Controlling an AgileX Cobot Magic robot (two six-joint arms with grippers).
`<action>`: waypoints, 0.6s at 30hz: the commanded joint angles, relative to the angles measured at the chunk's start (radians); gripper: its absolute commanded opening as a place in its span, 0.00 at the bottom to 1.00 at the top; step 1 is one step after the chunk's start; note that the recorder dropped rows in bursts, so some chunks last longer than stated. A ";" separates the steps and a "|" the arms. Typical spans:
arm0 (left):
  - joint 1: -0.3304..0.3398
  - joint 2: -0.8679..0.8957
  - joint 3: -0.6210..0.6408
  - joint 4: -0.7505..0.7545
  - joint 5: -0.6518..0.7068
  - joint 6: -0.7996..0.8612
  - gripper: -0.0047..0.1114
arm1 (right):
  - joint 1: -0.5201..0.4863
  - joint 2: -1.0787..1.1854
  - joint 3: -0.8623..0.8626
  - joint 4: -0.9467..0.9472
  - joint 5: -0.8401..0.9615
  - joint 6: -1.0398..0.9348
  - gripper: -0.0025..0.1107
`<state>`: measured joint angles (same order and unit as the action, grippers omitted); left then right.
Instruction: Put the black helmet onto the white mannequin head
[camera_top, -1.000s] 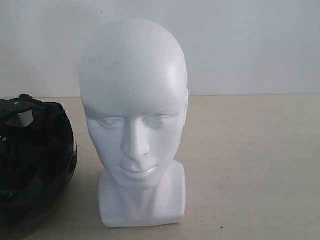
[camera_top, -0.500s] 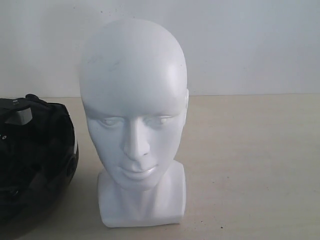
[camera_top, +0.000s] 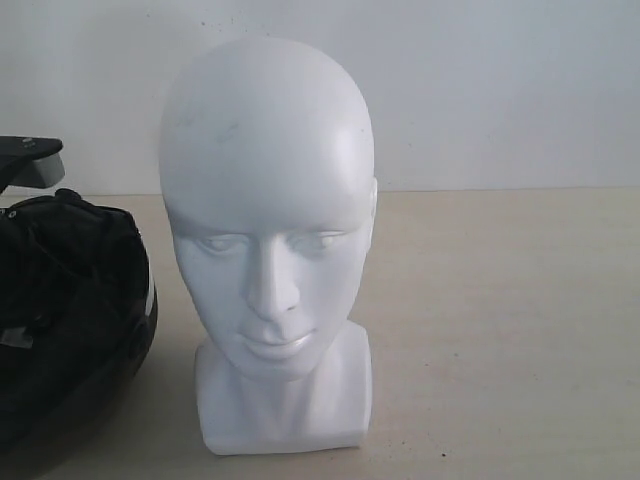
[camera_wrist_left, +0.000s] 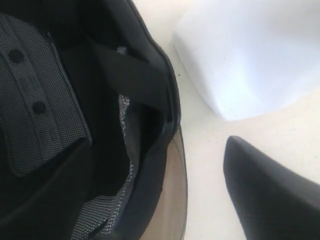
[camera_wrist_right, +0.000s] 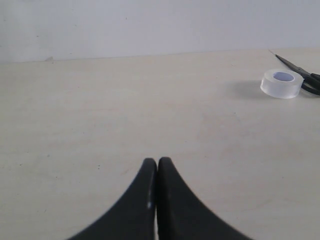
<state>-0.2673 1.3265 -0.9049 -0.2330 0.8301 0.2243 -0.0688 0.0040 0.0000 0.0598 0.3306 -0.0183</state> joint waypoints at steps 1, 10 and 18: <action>0.001 0.008 -0.021 0.005 -0.012 -0.011 0.65 | -0.001 -0.004 0.000 -0.005 -0.006 -0.003 0.02; 0.001 0.069 -0.027 -0.064 -0.052 -0.012 0.65 | -0.001 -0.004 0.000 -0.005 -0.008 -0.003 0.02; -0.001 0.119 -0.027 -0.100 -0.068 0.010 0.65 | -0.001 -0.004 0.000 -0.005 -0.008 -0.003 0.02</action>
<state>-0.2673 1.4269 -0.9259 -0.3196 0.7732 0.2274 -0.0688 0.0040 0.0000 0.0598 0.3306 -0.0183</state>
